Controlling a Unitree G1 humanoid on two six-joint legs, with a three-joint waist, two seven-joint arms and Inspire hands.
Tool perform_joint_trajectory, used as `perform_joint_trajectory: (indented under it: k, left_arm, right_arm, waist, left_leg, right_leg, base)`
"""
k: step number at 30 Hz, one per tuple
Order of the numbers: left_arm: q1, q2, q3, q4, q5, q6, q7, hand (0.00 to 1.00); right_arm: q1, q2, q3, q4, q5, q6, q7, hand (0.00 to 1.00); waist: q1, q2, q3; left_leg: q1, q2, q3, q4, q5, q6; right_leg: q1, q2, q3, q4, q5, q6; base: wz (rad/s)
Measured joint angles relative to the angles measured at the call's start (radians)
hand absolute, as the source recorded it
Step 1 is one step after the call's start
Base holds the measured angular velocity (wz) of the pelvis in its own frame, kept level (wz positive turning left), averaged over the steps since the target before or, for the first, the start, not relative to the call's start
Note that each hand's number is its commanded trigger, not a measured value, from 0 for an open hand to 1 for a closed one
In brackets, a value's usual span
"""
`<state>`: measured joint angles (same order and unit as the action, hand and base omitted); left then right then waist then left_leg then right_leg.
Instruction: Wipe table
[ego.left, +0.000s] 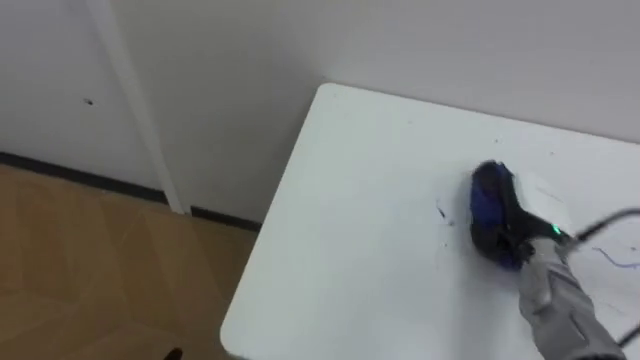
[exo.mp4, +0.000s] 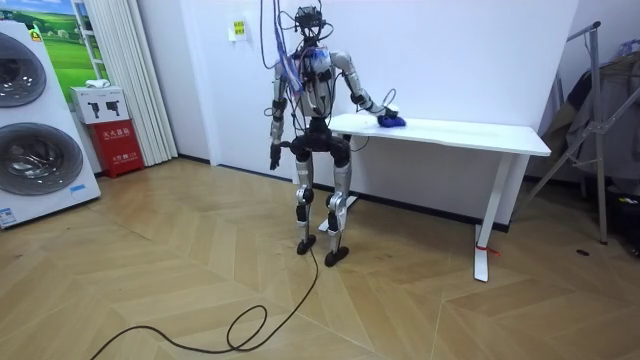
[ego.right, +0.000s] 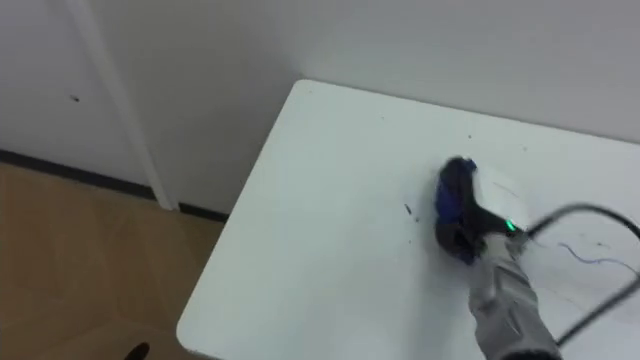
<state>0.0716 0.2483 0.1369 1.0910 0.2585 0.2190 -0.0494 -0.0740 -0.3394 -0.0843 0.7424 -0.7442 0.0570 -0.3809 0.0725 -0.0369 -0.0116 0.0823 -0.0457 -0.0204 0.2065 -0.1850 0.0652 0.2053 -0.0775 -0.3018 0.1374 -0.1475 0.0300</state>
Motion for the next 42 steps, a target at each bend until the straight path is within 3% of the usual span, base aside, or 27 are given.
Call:
perform_joint_trajectory:
  k: [1, 4, 7, 8, 10, 11, 13, 14, 16, 19, 20, 22, 26, 28, 30, 33, 35, 37, 41, 42]
  left_arm:
    - [0.015, 0.008, 0.02, -0.003, 0.009, 0.0, 0.001, 0.0]
    - [0.022, 0.02, 0.049, -0.006, 0.015, 0.0, 0.003, 0.0]
    - [0.013, 0.022, -0.007, -0.011, -0.043, 0.0, 0.018, 0.0]
    - [0.005, 0.02, -0.019, -0.011, -0.052, 0.0, 0.017, 0.0]
    - [-0.036, 0.001, -0.038, 0.002, -0.053, -0.003, 0.018, 0.0]
    - [-0.047, -0.003, -0.044, 0.009, -0.051, -0.002, 0.018, 0.0]
    - [-0.082, -0.017, -0.076, 0.029, -0.058, -0.002, 0.015, 0.0]
    - [-0.09, -0.019, -0.083, 0.036, -0.061, 0.0, 0.012, 0.0]
    - [-0.122, -0.045, -0.079, 0.042, -0.07, -0.002, -0.003, 0.0]
    - [-0.125, -0.078, -0.084, 0.038, -0.108, 0.012, -0.009, 0.0]
    - [-0.124, -0.079, -0.084, 0.039, -0.119, 0.017, -0.011, 0.0]
    - [-0.102, -0.074, -0.082, 0.038, -0.156, 0.022, -0.01, 0.0]
    - [-0.067, -0.069, -0.076, 0.029, -0.171, 0.018, -0.009, 0.0]
    - [-0.043, -0.052, -0.052, 0.03, -0.165, 0.011, -0.003, 0.0]
    - [-0.019, -0.025, -0.03, 0.031, -0.15, -0.003, -0.001, 0.0]
    - [0.023, 0.015, 0.039, 0.03, -0.112, -0.012, 0.011, 0.0]
    - [0.036, 0.025, 0.059, 0.03, -0.106, -0.01, 0.034, 0.0]
    - [0.039, 0.027, 0.057, 0.03, -0.108, -0.01, 0.046, 0.0]
    - [0.018, 0.024, 0.038, 0.028, -0.118, -0.013, 0.057, 0.0]
    - [0.0, 0.019, 0.014, 0.028, -0.127, -0.015, 0.073, 0.0]
  right_arm:
    - [0.024, -0.033, -0.048, 0.04, 0.006, 0.0, -0.024, 1.0]
    - [0.055, -0.118, -0.117, 0.126, 0.061, 0.012, -0.031, 1.0]
    - [0.027, -0.125, -0.108, 0.141, 0.135, 0.052, -0.022, 1.0]
    - [0.012, -0.119, -0.095, 0.139, 0.145, 0.062, -0.022, 1.0]
    - [-0.077, -0.077, -0.027, 0.107, 0.15, 0.135, 0.033, 1.0]
    - [-0.104, -0.061, 0.007, 0.083, 0.145, 0.158, 0.059, 1.0]
    - [-0.188, 0.023, 0.176, -0.03, 0.098, 0.223, 0.17, 1.0]
    - [-0.213, 0.051, 0.224, -0.049, 0.084, 0.229, 0.195, 1.0]
    - [-0.286, 0.132, 0.35, -0.138, -0.005, 0.224, 0.299, 1.0]
    - [-0.385, 0.191, 0.359, -0.17, -0.014, 0.211, 0.356, 1.0]
    - [-0.399, 0.191, 0.359, -0.17, -0.014, 0.206, 0.363, 1.0]
    - [-0.417, 0.181, 0.359, -0.136, -0.006, 0.184, 0.366, 1.0]
    - [-0.365, 0.153, 0.308, -0.043, -0.007, 0.138, 0.351, 1.0]
    - [-0.284, 0.133, 0.238, -0.035, 0.013, 0.05, 0.282, 1.0]
    - [-0.221, 0.119, 0.168, -0.019, 0.016, -0.012, 0.237, 1.0]
    - [-0.115, 0.097, 0.037, -0.017, 0.016, -0.057, 0.164, 1.0]
    - [-0.072, 0.063, -0.021, -0.008, 0.033, -0.059, 0.127, 1.0]
    - [-0.039, 0.017, -0.065, 0.034, 0.049, -0.06, 0.084, 1.0]
    - [-0.053, 0.013, -0.05, 0.067, 0.08, -0.037, 0.072, 1.0]
    - [-0.068, 0.014, -0.027, 0.065, 0.085, -0.013, 0.073, 1.0]
  waist:
    - [-0.011, 0.004, -0.0042]
    - [-0.013, 0.006, -0.0055]
    - [-0.015, 0.007, -0.0052]
    - [-0.012, 0.006, -0.0051]
    - [0.019, 0.006, -0.0035]
    - [0.019, 0.005, -0.0029]
    - [0.02, 0.006, -0.0016]
    - [0.024, 0.009, 0.0]
    - [0.065, 0.003, 0.0043]
    - [0.086, 0.002, 0.011]
    - [0.097, 0.001, 0.0111]
    - [0.125, -0.002, 0.0126]
    - [0.11, -0.007, 0.0146]
    - [0.069, -0.012, 0.0136]
    - [0.036, -0.012, 0.0134]
    - [0.001, -0.017, 0.0085]
    - [-0.012, -0.013, 0.0061]
    - [-0.014, -0.001, -0.0038]
    - [-0.015, 0.011, -0.0068]
    - [-0.006, 0.013, -0.0078]
  left_leg:
    - [0.005, -0.003, -0.004, 0.004, -0.004, 0.006]
    - [0.013, -0.005, -0.006, 0.007, -0.01, 0.012]
    - [0.016, -0.004, 0.009, 0.008, -0.013, 0.012]
    - [0.016, -0.003, 0.018, 0.008, -0.013, 0.012]
    - [0.014, 0.003, 0.074, 0.002, -0.01, 0.006]
    - [0.013, 0.004, 0.075, 0.0, -0.008, 0.004]
    - [0.004, 0.013, 0.075, -0.003, -0.002, -0.004]
    - [0.001, 0.015, 0.075, -0.003, -0.001, -0.006]
    - [-0.013, 0.023, 0.064, -0.003, 0.005, -0.015]
    - [-0.033, 0.016, 0.027, -0.004, 0.019, -0.019]
    - [-0.038, 0.015, 0.021, -0.005, 0.025, -0.019]
    - [-0.042, 0.015, 0.003, -0.01, 0.03, -0.02]
    - [-0.046, 0.011, -0.011, -0.009, 0.03, -0.019]
    - [-0.037, 0.0, -0.006, -0.01, 0.029, -0.016]
    - [-0.019, -0.004, 0.009, -0.013, 0.026, -0.011]
    - [0.002, -0.003, 0.035, -0.017, 0.013, 0.007]
    - [0.003, -0.007, 0.044, -0.015, 0.009, 0.014]
    - [0.008, -0.009, 0.059, -0.01, 0.003, 0.024]
    - [0.032, -0.012, 0.066, -0.008, -0.01, 0.029]
    - [0.033, -0.011, 0.076, -0.007, -0.011, 0.03]
  right_leg:
    - [0.008, -0.002, 0.0, 0.001, 0.0, 0.001]
    - [0.015, -0.006, 0.003, 0.005, 0.001, 0.003]
    - [0.015, -0.007, 0.014, 0.015, -0.003, 0.012]
    - [0.012, -0.007, 0.022, 0.015, -0.004, 0.013]
    - [-0.018, -0.004, 0.061, 0.016, -0.007, 0.018]
    - [-0.025, -0.002, 0.066, 0.017, -0.006, 0.017]
    - [-0.059, 0.014, 0.086, 0.037, 0.003, 0.003]
    - [-0.065, 0.019, 0.085, 0.037, 0.006, -0.001]
    - [-0.079, 0.031, 0.079, 0.033, 0.012, -0.013]
    - [-0.093, 0.027, 0.048, 0.029, 0.005, -0.02]
    - [-0.096, 0.026, 0.045, 0.029, 0.005, -0.019]
    - [-0.096, 0.025, 0.033, 0.03, 0.004, -0.019]
    - [-0.082, 0.016, 0.019, 0.024, 0.002, -0.015]
    - [-0.059, 0.006, 0.004, 0.01, -0.002, -0.009]
    - [-0.029, 0.001, 0.001, -0.001, -0.003, -0.006]
    - [-0.007, -0.002, 0.002, 0.003, -0.007, 0.0]
    - [-0.008, -0.007, 0.001, 0.003, -0.006, 0.002]
    - [-0.007, -0.011, 0.007, 0.004, -0.002, 0.009]
    - [0.016, -0.012, 0.032, 0.004, -0.002, 0.016]
    - [0.009, -0.012, 0.059, 0.01, -0.004, 0.019]
  base:
    - [0.05]
    - [-0.03]
    - [-0.23]
    - [-0.47]
    - [-0.78]
    - [-0.76]
    - [-0.51]
    - [-0.41]
    - [-0.08]
    - [0.49]
    - [0.46]
    - [0.33]
    - [0.35]
    - [0.31]
    - [0.26]
    - [0.1]
    - [-0.13]
    - [-0.22]
    - [-0.25]
    - [-0.31]
